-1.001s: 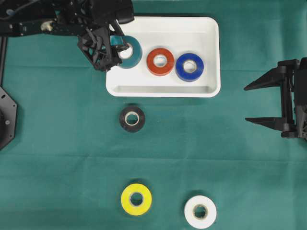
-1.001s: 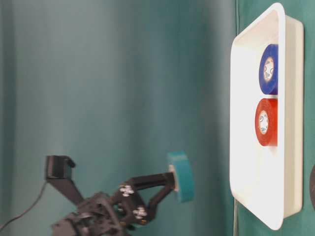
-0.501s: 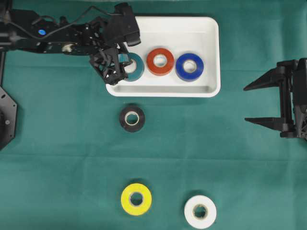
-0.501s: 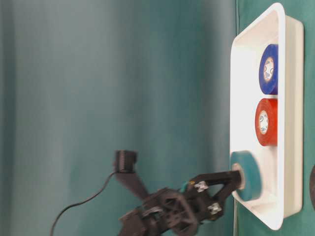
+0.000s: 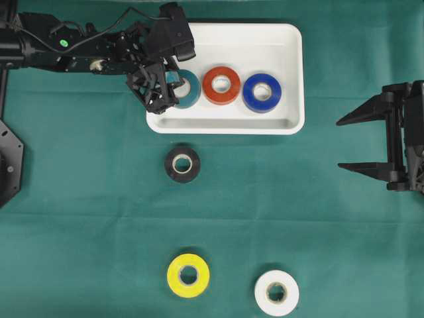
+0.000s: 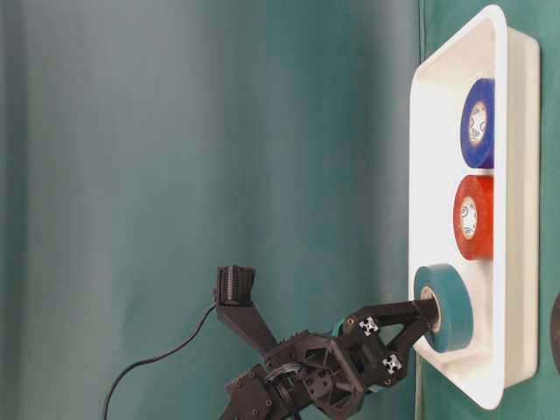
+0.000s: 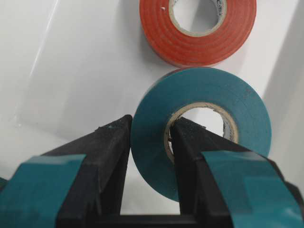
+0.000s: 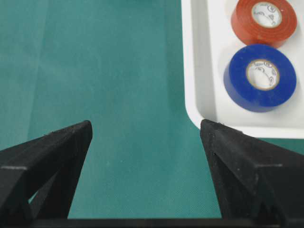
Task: Pick up the tape from a random location and place it into the white case.
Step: 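Lower the teal roll into the tray left of the red roll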
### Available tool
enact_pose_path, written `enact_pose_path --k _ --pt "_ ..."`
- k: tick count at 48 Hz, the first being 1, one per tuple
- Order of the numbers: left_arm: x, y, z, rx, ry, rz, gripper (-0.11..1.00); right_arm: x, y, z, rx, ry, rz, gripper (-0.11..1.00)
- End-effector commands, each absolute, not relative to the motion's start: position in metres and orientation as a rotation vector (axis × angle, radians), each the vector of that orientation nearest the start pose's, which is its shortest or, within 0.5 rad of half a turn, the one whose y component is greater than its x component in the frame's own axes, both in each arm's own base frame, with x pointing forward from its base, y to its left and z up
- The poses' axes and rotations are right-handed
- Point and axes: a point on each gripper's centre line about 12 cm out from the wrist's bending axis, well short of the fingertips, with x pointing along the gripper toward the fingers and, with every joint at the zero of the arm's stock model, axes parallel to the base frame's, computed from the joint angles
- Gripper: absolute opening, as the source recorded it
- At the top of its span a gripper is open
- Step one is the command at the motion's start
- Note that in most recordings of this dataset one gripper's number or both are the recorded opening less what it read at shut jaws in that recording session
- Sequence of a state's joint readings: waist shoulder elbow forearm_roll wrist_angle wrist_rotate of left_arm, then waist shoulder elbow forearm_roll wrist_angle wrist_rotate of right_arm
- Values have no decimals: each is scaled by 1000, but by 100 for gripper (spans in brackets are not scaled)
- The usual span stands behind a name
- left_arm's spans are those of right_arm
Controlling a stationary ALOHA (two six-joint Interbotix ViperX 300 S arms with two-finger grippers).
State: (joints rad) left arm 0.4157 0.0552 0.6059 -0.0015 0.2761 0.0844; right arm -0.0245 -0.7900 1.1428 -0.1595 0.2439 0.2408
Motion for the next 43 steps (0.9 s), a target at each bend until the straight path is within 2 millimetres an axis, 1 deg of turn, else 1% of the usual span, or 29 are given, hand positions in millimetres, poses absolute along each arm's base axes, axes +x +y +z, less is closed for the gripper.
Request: enact_pose_path --k 1,3,4,8,10,13,16,18,20,30,35,39,43 --pt "353 157 153 -115 907 352 22 214 -10 221 77 560 -84 87" --pt "352 157 153 -115 907 352 23 213 -10 221 77 559 -84 87" --pt "352 157 153 -115 909 352 26 213 -10 221 77 559 -84 87" --pt "352 157 154 -115 906 352 49 213 -10 221 77 559 -84 87" --pt "352 157 154 -115 906 352 63 213 -10 221 77 559 -84 87" --pt "352 157 154 -113 906 352 80 213 -10 221 78 559 -84 87" --pt "352 157 153 -114 907 351 93 214 -10 222 77 557 -84 87" --pt "352 157 153 -114 907 351 98 213 -10 221 77 559 -84 87" --pt "352 157 154 -113 906 352 100 213 -10 221 78 559 -84 87" --pt "352 156 154 -115 909 352 100 214 -10 222 78 559 -84 87" --pt "351 154 163 -114 912 347 100 214 -10 222 78 559 -85 87" --pt "351 152 174 -110 906 342 100 214 -10 223 80 559 -85 87" --pt "352 149 190 -102 894 336 100 214 -10 223 80 557 -85 87"
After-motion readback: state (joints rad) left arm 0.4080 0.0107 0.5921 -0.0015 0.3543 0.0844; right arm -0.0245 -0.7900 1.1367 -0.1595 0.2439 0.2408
